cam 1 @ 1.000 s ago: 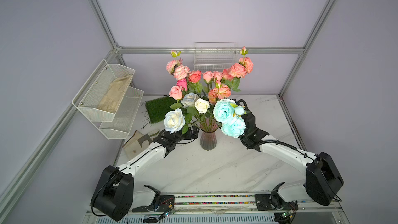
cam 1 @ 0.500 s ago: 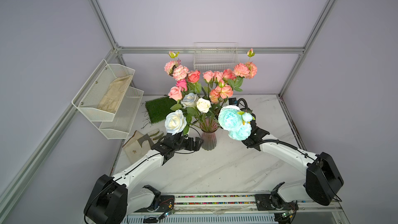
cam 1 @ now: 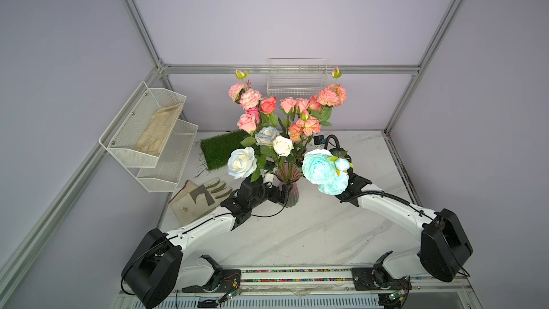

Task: Pick out pink flowers from the vase
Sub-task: Pick up the vase from the center of the board.

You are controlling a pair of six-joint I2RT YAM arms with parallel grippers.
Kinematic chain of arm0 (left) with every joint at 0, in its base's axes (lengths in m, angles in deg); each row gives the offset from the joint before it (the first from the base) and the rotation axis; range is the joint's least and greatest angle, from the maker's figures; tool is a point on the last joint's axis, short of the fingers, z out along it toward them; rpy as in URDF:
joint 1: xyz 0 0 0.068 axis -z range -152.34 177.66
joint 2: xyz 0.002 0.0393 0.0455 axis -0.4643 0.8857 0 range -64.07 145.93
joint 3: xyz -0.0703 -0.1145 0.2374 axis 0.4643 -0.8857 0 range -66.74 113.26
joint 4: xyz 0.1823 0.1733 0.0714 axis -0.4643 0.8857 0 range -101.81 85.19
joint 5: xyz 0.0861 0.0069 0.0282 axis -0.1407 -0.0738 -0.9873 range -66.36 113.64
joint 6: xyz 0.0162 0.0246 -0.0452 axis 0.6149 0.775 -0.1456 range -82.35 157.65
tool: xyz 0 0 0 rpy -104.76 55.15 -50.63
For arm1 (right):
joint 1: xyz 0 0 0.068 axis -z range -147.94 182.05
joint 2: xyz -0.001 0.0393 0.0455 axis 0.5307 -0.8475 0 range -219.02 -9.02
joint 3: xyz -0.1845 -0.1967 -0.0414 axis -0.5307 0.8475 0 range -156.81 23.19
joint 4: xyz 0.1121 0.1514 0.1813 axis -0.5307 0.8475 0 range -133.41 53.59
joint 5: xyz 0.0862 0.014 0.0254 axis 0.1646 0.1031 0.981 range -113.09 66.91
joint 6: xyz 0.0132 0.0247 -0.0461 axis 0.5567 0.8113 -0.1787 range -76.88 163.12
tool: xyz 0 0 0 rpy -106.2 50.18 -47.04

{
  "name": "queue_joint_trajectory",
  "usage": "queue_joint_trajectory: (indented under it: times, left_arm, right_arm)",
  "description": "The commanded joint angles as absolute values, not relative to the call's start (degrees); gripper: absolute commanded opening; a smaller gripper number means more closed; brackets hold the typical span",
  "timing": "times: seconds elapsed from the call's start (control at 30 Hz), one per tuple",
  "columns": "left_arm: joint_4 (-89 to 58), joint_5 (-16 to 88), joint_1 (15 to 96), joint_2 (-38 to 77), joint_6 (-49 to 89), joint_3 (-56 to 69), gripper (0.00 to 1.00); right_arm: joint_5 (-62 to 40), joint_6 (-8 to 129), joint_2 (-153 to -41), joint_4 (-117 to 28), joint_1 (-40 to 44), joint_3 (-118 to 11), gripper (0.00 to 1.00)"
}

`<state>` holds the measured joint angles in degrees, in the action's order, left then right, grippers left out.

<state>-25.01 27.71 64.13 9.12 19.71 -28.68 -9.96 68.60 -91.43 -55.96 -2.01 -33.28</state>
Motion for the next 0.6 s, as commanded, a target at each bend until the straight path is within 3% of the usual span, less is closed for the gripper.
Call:
queue_joint_trajectory:
  times: [0.0, 0.57]
  left_arm:
    - [-33.06, 23.86, 65.14, 11.52, 21.85, -28.37, 1.0]
    - [-40.55, 16.7, 68.88, 20.7, 23.76, -25.79, 0.95]
  right_arm:
    - [-7.1, 69.31, -91.9, -53.54, -1.87, -34.6, 0.01]
    - [-3.6, 70.34, -91.93, -51.04, -1.87, -32.22, 0.0]
